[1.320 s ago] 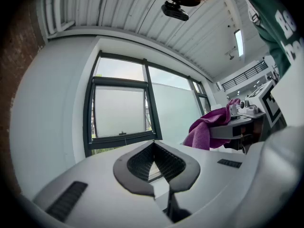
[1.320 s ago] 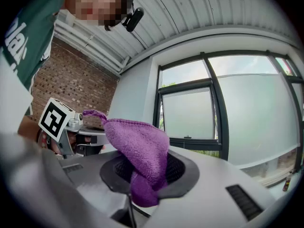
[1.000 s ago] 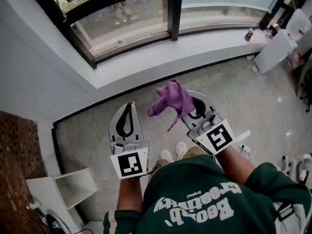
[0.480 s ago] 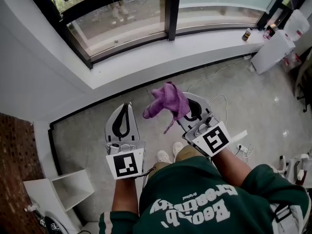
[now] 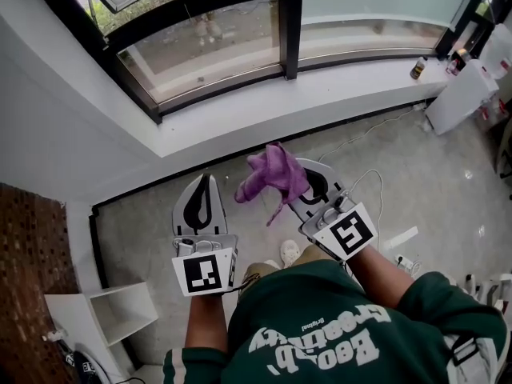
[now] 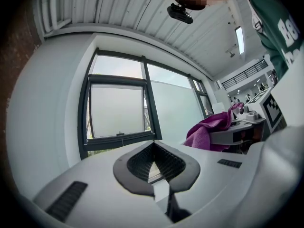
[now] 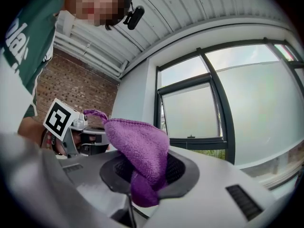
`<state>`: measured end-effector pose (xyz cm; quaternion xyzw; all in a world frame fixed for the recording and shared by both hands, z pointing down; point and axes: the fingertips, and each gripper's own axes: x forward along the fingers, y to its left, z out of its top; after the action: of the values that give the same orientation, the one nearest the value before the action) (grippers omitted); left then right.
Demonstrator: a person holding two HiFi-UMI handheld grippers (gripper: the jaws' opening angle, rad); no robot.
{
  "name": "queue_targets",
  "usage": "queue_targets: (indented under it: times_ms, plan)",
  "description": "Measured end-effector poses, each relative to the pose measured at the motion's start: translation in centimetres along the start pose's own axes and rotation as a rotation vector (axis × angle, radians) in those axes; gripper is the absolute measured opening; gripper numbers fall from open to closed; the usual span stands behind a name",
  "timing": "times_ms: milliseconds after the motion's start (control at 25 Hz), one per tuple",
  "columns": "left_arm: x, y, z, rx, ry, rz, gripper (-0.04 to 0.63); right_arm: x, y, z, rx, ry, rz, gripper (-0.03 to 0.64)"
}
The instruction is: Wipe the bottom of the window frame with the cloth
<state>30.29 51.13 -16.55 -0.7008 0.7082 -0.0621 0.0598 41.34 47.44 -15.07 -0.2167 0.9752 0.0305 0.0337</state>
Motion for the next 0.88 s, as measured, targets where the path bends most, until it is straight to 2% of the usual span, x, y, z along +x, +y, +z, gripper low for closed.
queue_targets:
  times_ms: [400, 880]
  plan:
    - [2.8, -2.0, 0.0, 0.004, 0.012, 0.022, 0.009, -0.2, -4.4, -0.5, 0.029, -0.013, 0.002, 0.091]
    - [3.2, -2.0, -0.8, 0.023, 0.03, 0.035, 0.009, 0.4, -5.9, -1.8, 0.036, -0.018, 0.007, 0.091]
